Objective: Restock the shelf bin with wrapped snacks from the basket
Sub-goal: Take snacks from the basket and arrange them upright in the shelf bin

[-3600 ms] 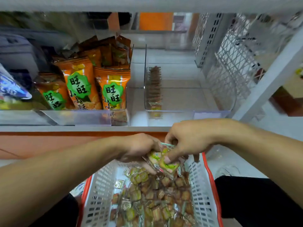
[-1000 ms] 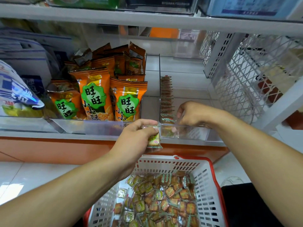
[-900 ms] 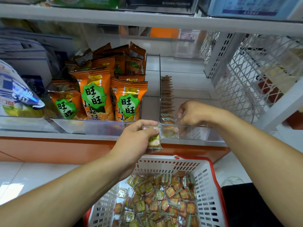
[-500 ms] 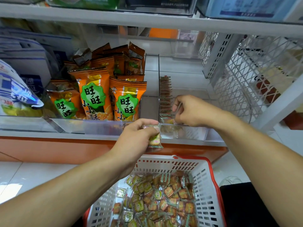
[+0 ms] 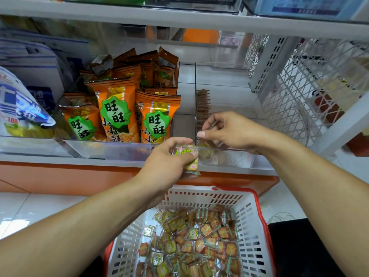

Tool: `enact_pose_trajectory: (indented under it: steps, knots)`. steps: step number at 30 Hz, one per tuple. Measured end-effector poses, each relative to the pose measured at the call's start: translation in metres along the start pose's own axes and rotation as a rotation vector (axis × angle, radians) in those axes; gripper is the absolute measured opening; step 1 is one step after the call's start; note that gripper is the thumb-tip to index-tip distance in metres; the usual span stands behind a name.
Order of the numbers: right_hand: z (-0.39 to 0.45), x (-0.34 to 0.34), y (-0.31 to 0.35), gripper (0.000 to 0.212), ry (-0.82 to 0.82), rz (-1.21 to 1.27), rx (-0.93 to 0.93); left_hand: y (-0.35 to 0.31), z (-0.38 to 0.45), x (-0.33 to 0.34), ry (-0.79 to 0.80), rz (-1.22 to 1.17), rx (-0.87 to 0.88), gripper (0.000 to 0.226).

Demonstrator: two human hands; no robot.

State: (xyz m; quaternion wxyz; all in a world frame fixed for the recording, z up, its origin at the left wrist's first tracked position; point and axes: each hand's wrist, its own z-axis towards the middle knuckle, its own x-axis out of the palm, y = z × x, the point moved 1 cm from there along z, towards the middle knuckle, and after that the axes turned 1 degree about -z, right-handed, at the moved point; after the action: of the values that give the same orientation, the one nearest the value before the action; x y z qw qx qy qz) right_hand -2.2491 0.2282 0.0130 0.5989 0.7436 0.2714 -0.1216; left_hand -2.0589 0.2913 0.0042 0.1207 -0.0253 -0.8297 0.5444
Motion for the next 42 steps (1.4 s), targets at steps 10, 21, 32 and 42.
enact_pose_trajectory:
  steps: [10,21,32,42]
  knots:
    - [-0.002,0.001,-0.009,0.005,0.209,-0.036,0.079,0.0,-0.002,-0.001,0.038,-0.031,-0.016,0.026]
    - [-0.026,-0.013,0.019,0.03,-0.02,-0.13,-0.201,0.004,-0.007,0.001,0.067,-0.122,-0.058,0.031]
    - [-0.043,-0.008,0.024,0.022,0.037,0.116,-0.221,-0.001,-0.005,0.002,0.0,-0.055,0.18,0.036]
    - [-0.021,-0.027,0.012,0.014,-0.187,0.38,-0.086,0.008,-0.004,0.003,-0.011,-0.003,0.066,0.01]
